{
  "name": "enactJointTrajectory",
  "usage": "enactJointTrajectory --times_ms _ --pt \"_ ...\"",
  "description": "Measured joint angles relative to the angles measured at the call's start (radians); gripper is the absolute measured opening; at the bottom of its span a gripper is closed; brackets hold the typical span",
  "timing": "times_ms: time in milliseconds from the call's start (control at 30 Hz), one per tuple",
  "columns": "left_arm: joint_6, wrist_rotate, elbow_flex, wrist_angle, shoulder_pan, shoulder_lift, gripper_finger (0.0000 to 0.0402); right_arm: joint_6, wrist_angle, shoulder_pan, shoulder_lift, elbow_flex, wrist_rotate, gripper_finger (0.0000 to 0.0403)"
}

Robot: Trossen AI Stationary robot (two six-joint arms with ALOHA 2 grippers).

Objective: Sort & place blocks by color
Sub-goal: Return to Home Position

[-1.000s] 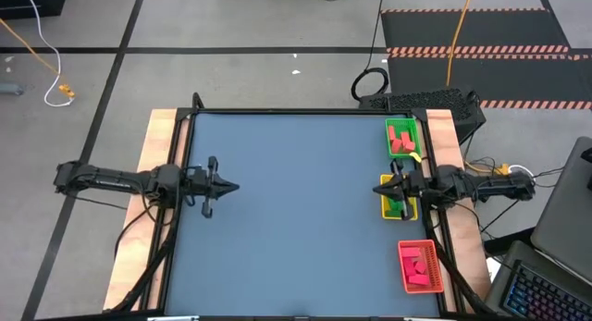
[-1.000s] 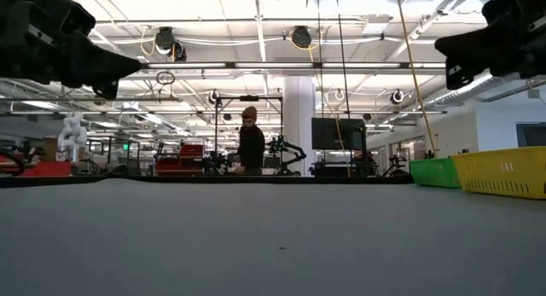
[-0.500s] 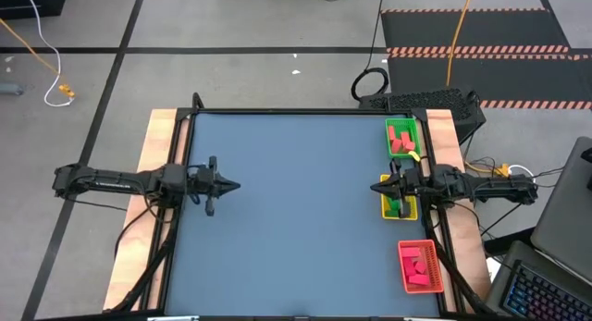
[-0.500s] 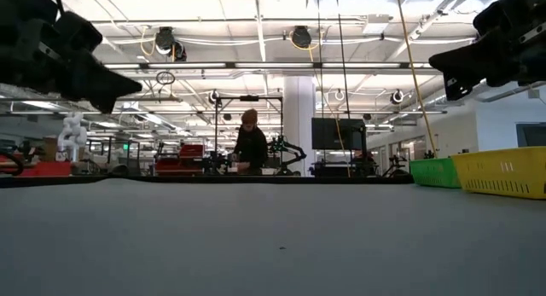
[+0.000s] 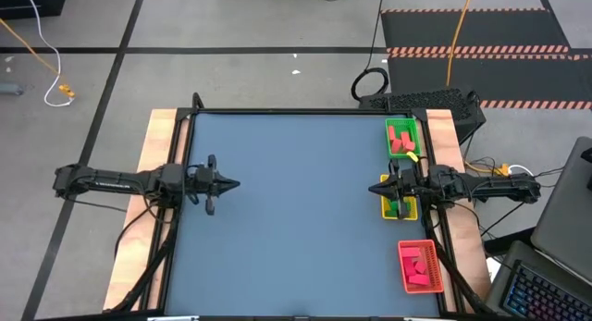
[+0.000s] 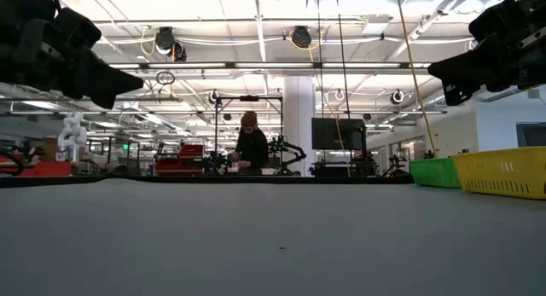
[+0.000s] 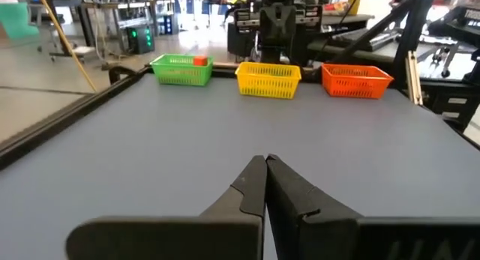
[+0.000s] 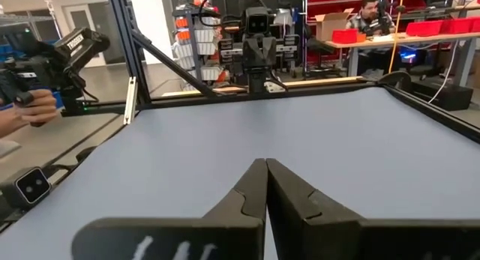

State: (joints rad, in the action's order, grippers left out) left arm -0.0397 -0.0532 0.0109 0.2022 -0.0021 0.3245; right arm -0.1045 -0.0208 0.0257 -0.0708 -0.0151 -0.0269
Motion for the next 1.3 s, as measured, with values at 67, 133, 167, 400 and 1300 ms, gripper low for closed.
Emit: enactJointTrajectory --times_ms 67,133,167,400,1300 --pt "0.006 0.0 0.0 -0.01 0.001 -0.016 0.0005 -0.004 0.001 0.0 0.0 0.0 0.0 0.0" --pt "0.005 0.0 0.0 -0.017 0.002 -0.04 0.0005 -0.004 0.002 0.001 0.0 0.0 -0.002 0.0" --pt "0.004 0.0 0.0 -0.032 0.002 -0.057 0.0005 -0.004 0.002 0.001 0.0 0.0 -0.002 0.0" --pt "-0.007 0.0 0.001 -0.18 0.002 -0.228 0.0005 -0.007 0.002 0.001 0.0 0.0 -0.003 0.0" --pt "0.008 0.01 0.002 -0.189 0.002 -0.299 0.0005 -0.059 -0.008 0.001 0.0 0.0 -0.001 0.0"
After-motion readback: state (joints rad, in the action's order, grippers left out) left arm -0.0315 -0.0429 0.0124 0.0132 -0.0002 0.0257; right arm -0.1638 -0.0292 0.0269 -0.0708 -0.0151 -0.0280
